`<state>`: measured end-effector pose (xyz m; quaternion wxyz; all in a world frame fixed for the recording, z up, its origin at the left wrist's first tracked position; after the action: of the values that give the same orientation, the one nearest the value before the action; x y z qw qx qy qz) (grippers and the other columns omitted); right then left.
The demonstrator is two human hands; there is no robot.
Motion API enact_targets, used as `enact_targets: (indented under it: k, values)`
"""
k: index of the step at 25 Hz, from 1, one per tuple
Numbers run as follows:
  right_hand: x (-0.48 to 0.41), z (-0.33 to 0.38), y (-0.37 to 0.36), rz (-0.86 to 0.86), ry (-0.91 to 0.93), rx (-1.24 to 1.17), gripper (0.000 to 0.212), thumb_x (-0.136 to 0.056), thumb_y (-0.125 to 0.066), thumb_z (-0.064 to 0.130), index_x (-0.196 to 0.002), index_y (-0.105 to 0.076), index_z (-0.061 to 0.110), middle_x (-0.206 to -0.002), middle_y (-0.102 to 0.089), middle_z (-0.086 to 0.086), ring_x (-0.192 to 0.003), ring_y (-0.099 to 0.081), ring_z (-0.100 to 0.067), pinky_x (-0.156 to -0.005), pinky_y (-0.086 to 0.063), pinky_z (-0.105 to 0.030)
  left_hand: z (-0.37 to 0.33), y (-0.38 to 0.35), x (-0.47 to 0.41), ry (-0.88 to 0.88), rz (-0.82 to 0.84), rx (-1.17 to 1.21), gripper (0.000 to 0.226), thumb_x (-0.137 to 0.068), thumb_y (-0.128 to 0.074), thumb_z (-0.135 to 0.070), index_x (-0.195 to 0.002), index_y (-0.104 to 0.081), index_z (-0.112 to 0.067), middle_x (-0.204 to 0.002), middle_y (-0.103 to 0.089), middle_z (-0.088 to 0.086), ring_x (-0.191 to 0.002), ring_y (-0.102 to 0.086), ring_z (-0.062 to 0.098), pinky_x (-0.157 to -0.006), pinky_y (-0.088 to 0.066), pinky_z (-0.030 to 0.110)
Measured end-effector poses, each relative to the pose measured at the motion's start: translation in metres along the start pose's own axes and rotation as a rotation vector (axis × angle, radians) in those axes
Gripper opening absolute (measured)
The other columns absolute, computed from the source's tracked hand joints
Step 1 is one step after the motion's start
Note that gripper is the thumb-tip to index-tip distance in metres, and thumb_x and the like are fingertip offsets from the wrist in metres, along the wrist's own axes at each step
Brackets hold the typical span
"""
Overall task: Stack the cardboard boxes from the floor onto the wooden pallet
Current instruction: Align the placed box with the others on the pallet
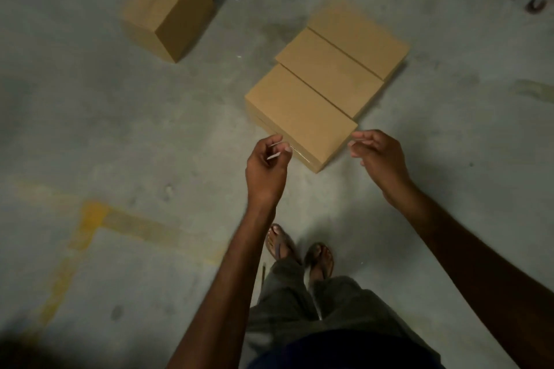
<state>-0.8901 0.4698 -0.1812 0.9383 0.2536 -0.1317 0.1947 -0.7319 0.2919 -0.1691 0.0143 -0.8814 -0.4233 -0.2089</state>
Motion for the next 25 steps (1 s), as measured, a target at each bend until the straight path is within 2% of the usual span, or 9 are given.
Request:
enact_targets:
  k: [4,8,12,15,17,19,21,23,25]
  values:
    - [-0.079,-0.042,-0.04,-0.035,0.003,0.083,0.024,-0.089,-0.072,0.016,-0.112,-0.072,0.022,-0.1,-0.073,0.014,-0.098,-0.07,-0.004,-0.092,-0.053,-0.022,0.055,-0.04,-0.092,0.129,0.024,0.011,0.028,-0.096,-0.07,-0.021,-0.123,-0.065,-0.026,-0.108,-0.075,-0.005,-0.096,-0.072,0.012,-0.092,-0.056,0.039]
    - [-0.145,-0.103,-0.076,0.0,-0.065,0.118,0.036,-0.089,-0.074,0.012,-0.122,-0.067,0.025,-0.11,-0.068,0.013,-0.101,-0.065,-0.008,-0.095,-0.049,-0.022,0.121,-0.088,-0.149,0.237,0.068,0.03,0.039,-0.095,-0.07,-0.046,-0.126,-0.062,-0.022,-0.116,-0.072,0.0,-0.095,-0.074,0.013,-0.086,-0.057,0.035]
    - [-0.23,-0.175,-0.099,-0.027,-0.116,0.17,0.039,-0.091,-0.074,0.012,-0.128,-0.065,0.017,-0.121,-0.067,0.007,-0.105,-0.06,-0.008,-0.091,-0.044,-0.017,0.198,-0.139,-0.206,0.35,0.057,0.065,0.048,-0.093,-0.067,-0.055,-0.126,-0.061,-0.02,-0.117,-0.072,-0.001,-0.096,-0.074,0.013,-0.08,-0.053,0.031]
    - [-0.302,-0.236,-0.108,-0.022,-0.133,0.284,0.047,-0.091,-0.075,0.02,-0.136,-0.061,0.014,-0.133,-0.065,-0.002,-0.115,-0.062,-0.019,-0.099,-0.046,-0.027,0.262,-0.18,-0.244,0.455,0.022,0.101,0.05,-0.094,-0.066,-0.054,-0.13,-0.059,-0.02,-0.123,-0.07,0.001,-0.103,-0.071,0.016,-0.091,-0.055,0.038]
    - [-0.352,-0.281,-0.112,-0.02,-0.161,0.366,0.057,-0.091,-0.074,0.025,-0.144,-0.055,0.014,-0.143,-0.059,-0.008,-0.129,-0.057,-0.026,-0.108,-0.043,-0.034,0.306,-0.213,-0.268,0.511,0.028,0.115,0.056,-0.095,-0.065,-0.052,-0.14,-0.052,-0.023,-0.135,-0.065,0.003,-0.121,-0.064,0.023,-0.103,-0.051,0.042]
    - [-0.394,-0.319,-0.118,-0.037,-0.18,0.449,0.069,-0.089,-0.074,0.03,-0.15,-0.047,0.011,-0.15,-0.051,-0.013,-0.137,-0.049,-0.031,-0.112,-0.039,-0.037,0.34,-0.24,-0.286,0.569,0.059,0.12,0.071,-0.096,-0.062,-0.053,-0.156,-0.037,-0.025,-0.155,-0.048,0.003,-0.14,-0.049,0.025,-0.111,-0.041,0.04]
    - [-0.428,-0.351,-0.121,-0.051,-0.205,0.478,0.082,-0.089,-0.073,0.036,-0.156,-0.037,0.009,-0.157,-0.043,-0.016,-0.142,-0.042,-0.035,-0.115,-0.037,-0.041,0.371,-0.262,-0.296,0.633,0.087,0.098,0.084,-0.097,-0.056,-0.058,-0.164,-0.017,-0.027,-0.168,-0.027,0.001,-0.151,-0.033,0.025,-0.117,-0.032,0.043]
    - [-0.452,-0.374,-0.124,-0.054,-0.263,0.457,0.086,-0.093,-0.07,0.037,-0.16,-0.027,0.008,-0.163,-0.034,-0.015,-0.147,-0.037,-0.033,-0.117,-0.034,-0.039,0.4,-0.274,-0.302,0.682,0.11,0.079,0.086,-0.098,-0.049,-0.063,-0.165,-0.008,-0.028,-0.171,-0.018,0.002,-0.154,-0.027,0.028,-0.121,-0.026,0.049]
    - [-0.469,-0.39,-0.125,-0.075,-0.274,0.421,0.074,-0.097,-0.066,0.029,-0.159,-0.032,0.007,-0.16,-0.039,-0.015,-0.143,-0.043,-0.032,-0.111,-0.035,-0.032,0.425,-0.279,-0.307,0.684,0.116,0.094,0.08,-0.101,-0.043,-0.061,-0.165,-0.011,-0.026,-0.17,-0.02,0.005,-0.153,-0.028,0.03,-0.123,-0.028,0.052]
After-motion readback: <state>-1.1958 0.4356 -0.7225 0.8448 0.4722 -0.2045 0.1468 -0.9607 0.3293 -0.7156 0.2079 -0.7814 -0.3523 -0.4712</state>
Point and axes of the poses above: each hand's wrist, its own x-axis away from the middle knuckle, its own y-axis out of the back of the hand, z = x × y, the point moved 3 cm from there along -x, towards the middle knuckle
